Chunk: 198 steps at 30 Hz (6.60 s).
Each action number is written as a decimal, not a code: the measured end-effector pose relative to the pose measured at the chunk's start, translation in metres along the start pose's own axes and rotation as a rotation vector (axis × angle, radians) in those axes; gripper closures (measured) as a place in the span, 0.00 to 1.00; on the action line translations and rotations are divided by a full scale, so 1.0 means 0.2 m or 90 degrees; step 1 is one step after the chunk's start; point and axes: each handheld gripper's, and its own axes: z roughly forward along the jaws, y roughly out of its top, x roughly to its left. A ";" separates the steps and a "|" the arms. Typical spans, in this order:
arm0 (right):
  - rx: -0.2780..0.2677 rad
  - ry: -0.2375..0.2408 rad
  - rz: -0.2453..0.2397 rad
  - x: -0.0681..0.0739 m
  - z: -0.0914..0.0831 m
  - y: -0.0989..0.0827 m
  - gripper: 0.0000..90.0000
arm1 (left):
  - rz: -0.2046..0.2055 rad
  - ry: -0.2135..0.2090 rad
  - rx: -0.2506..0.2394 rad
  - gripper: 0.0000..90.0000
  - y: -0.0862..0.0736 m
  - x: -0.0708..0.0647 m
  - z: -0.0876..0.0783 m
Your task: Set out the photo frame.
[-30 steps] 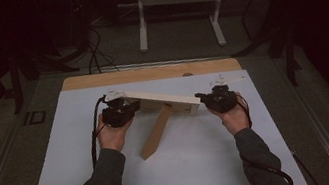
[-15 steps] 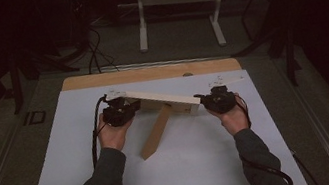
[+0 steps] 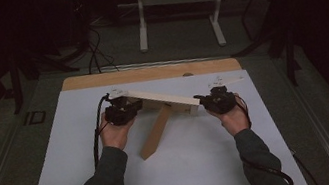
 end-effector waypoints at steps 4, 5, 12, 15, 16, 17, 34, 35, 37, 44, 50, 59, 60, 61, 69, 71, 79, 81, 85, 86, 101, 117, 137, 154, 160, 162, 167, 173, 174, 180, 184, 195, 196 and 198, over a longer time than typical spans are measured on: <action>0.002 0.002 -0.002 0.00 0.00 0.00 1.00 | 0.003 -0.004 0.005 1.00 0.00 -0.01 0.01; 0.002 0.002 -0.003 0.00 0.00 0.00 1.00 | 0.003 -0.006 0.005 1.00 0.01 -0.01 0.01; 0.006 0.007 -0.004 0.01 -0.01 0.00 1.00 | 0.006 -0.010 0.012 1.00 0.01 -0.02 0.03; 0.007 0.008 -0.005 0.01 -0.01 0.00 1.00 | 0.005 -0.010 0.013 1.00 0.01 -0.02 0.04; 0.007 0.008 -0.006 0.01 -0.01 -0.01 1.00 | 0.007 -0.013 0.017 1.00 0.02 -0.03 0.04; 0.006 0.009 -0.006 0.01 -0.01 -0.01 1.00 | 0.007 -0.015 0.018 1.00 0.02 -0.03 0.04; 0.009 0.027 -0.014 0.04 -0.03 -0.02 1.00 | 0.035 -0.025 0.032 1.00 0.04 -0.09 0.07; 0.009 0.029 -0.015 0.04 -0.03 -0.03 1.00 | 0.038 -0.027 0.032 1.00 0.04 -0.10 0.07; 0.009 0.033 -0.016 0.04 -0.04 -0.03 1.00 | 0.040 -0.028 0.034 1.00 0.04 -0.10 0.07; 0.010 0.055 -0.024 0.06 -0.04 -0.04 1.00 | 0.054 -0.046 0.031 1.00 0.05 -0.14 0.07; 0.011 0.068 -0.032 0.08 -0.04 -0.04 1.00 | 0.080 -0.061 0.032 1.00 0.06 -0.19 0.07; 0.012 0.081 -0.043 0.10 -0.04 -0.05 1.00 | 0.117 -0.082 0.035 1.00 0.07 -0.25 0.05; 0.012 0.082 -0.044 0.10 -0.04 -0.05 1.00 | 0.117 -0.082 0.035 1.00 0.07 -0.25 0.06; 0.013 0.083 -0.044 0.10 -0.04 -0.05 1.00 | 0.117 -0.083 0.035 1.00 0.07 -0.25 0.05; 0.017 0.095 -0.059 0.13 -0.04 -0.05 1.00 | 0.119 -0.095 0.036 1.00 0.07 -0.28 0.05; 0.017 0.097 -0.061 0.13 -0.04 -0.05 1.00 | 0.119 -0.097 0.038 1.00 0.07 -0.28 0.05; 0.018 0.095 -0.064 0.14 -0.05 -0.05 1.00 | 0.122 -0.101 0.040 1.00 0.08 -0.29 0.05; 0.020 0.099 -0.067 0.15 -0.05 -0.05 1.00 | 0.113 -0.113 0.037 1.00 0.08 -0.27 0.06; 0.021 0.105 -0.074 0.17 -0.05 -0.05 1.00 | 0.105 -0.125 0.035 1.00 0.08 -0.25 0.07; 0.021 0.106 -0.077 0.17 -0.05 -0.05 1.00 | 0.106 -0.127 0.036 1.00 0.08 -0.25 0.07; 0.030 0.127 -0.102 0.23 -0.03 -0.05 1.00 | 0.114 -0.170 0.040 1.00 0.08 -0.22 0.08; 0.036 0.147 -0.139 0.30 -0.03 -0.03 1.00 | 0.117 -0.181 0.042 1.00 0.10 -0.20 0.09; 0.036 0.170 -0.133 0.35 0.02 -0.01 1.00 | 0.120 -0.185 0.045 1.00 0.10 -0.22 0.13; 0.032 0.181 -0.138 0.37 0.03 -0.01 1.00 | 0.096 -0.231 0.033 1.00 0.09 -0.20 0.15; 0.041 0.173 -0.144 0.36 0.03 -0.02 1.00 | 0.101 -0.194 0.036 0.96 0.08 -0.21 0.15; 0.042 0.173 -0.145 0.36 0.03 -0.02 1.00 | 0.100 -0.190 0.036 0.95 0.08 -0.21 0.15; 0.052 0.168 -0.150 0.36 0.03 -0.03 0.98 | 0.111 -0.175 0.046 0.91 0.08 -0.21 0.14; 0.062 0.170 -0.147 0.34 0.03 -0.05 0.92 | 0.123 -0.161 0.048 0.86 0.08 -0.21 0.11; 0.065 0.171 -0.144 0.33 0.03 -0.06 0.91 | 0.125 -0.158 0.047 0.85 0.08 -0.21 0.10; 0.072 0.164 -0.140 0.31 0.02 -0.07 0.84 | 0.115 -0.147 0.047 0.79 0.08 -0.21 0.06; 0.077 0.163 -0.137 0.29 0.01 -0.08 0.81 | 0.109 -0.144 0.047 0.73 0.09 -0.20 0.02; 0.090 0.159 -0.129 0.27 0.01 -0.11 0.78 | 0.065 -0.128 0.025 0.58 0.11 -0.17 -0.11; 0.091 0.157 -0.130 0.27 0.01 -0.11 0.78 | 0.065 -0.122 0.020 0.56 0.11 -0.17 -0.13; 0.093 0.156 -0.130 0.26 0.01 -0.11 0.77 | 0.065 -0.122 0.011 0.54 0.12 -0.18 -0.16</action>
